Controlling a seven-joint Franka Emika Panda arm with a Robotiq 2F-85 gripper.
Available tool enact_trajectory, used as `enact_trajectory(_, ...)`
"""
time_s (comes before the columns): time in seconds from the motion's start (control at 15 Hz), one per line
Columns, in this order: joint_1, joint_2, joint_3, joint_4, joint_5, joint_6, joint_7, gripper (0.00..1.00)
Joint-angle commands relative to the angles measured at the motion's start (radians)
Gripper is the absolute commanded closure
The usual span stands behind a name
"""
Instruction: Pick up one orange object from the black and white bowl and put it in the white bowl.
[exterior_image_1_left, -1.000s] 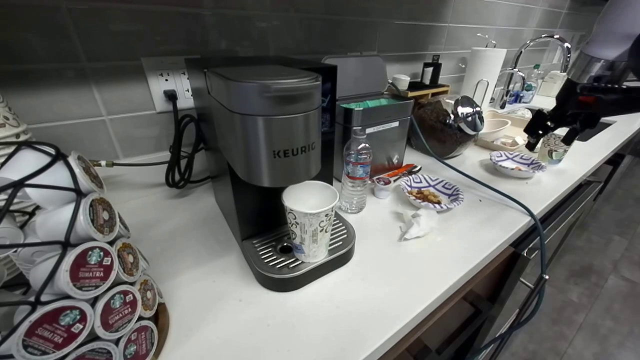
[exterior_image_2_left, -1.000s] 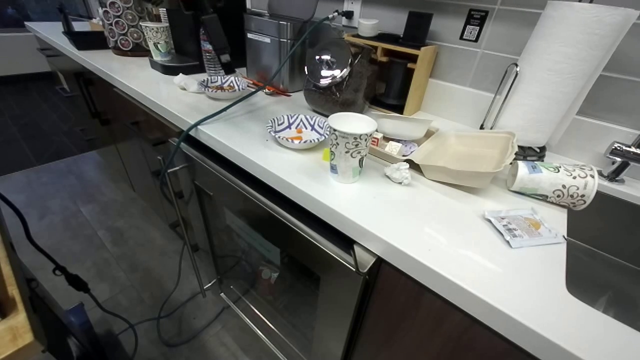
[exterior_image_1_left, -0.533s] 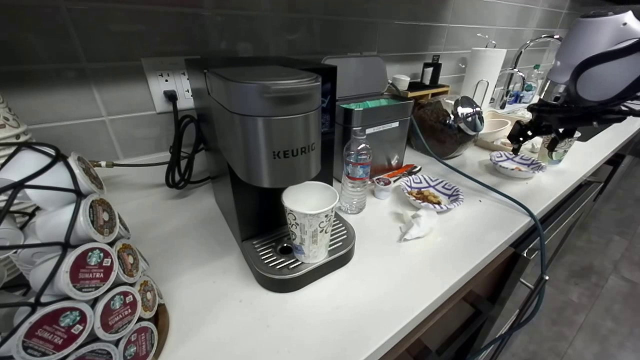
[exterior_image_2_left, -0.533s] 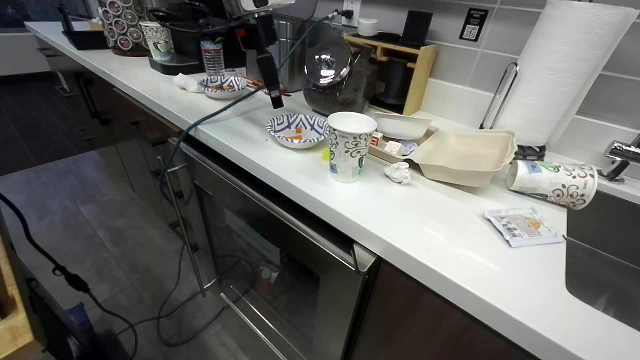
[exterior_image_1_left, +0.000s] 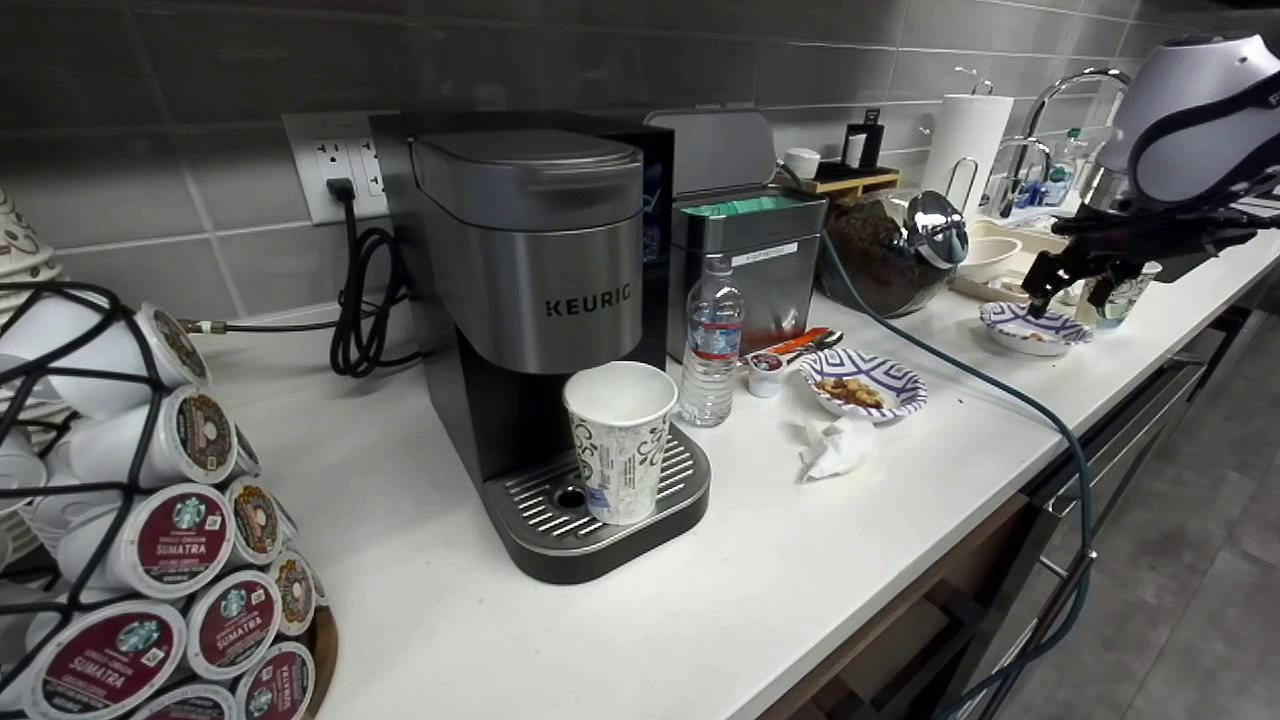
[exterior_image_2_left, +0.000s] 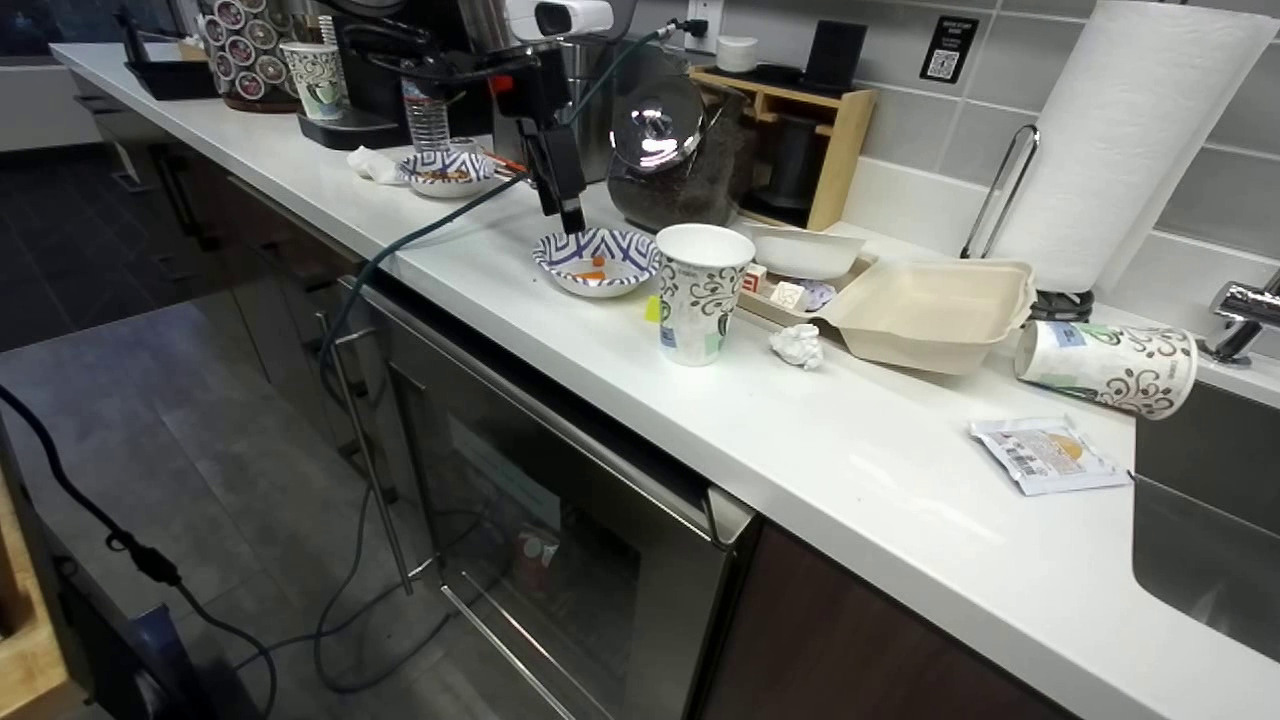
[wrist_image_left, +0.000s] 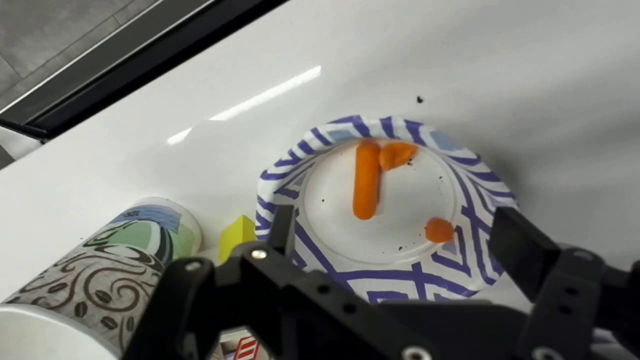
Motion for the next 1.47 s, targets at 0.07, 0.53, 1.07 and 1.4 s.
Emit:
enact_trajectory(0.07, -0.003, 0.036, -0.022, 0.033, 0.078, -0.005, -0.107, 0.00)
enact_trajectory(0.53, 0.022, 0.099, -0.055, 0.070, 0.075, 0.013, -0.020, 0.00)
enact_trajectory(1.07, 0.042, 0.163, -0.058, 0.113, 0.110, 0.020, 0.054, 0.09)
enact_trajectory(1.4, 0.047, 0.213, -0.054, 0.166, 0.131, 0.000, 0.068, 0.30)
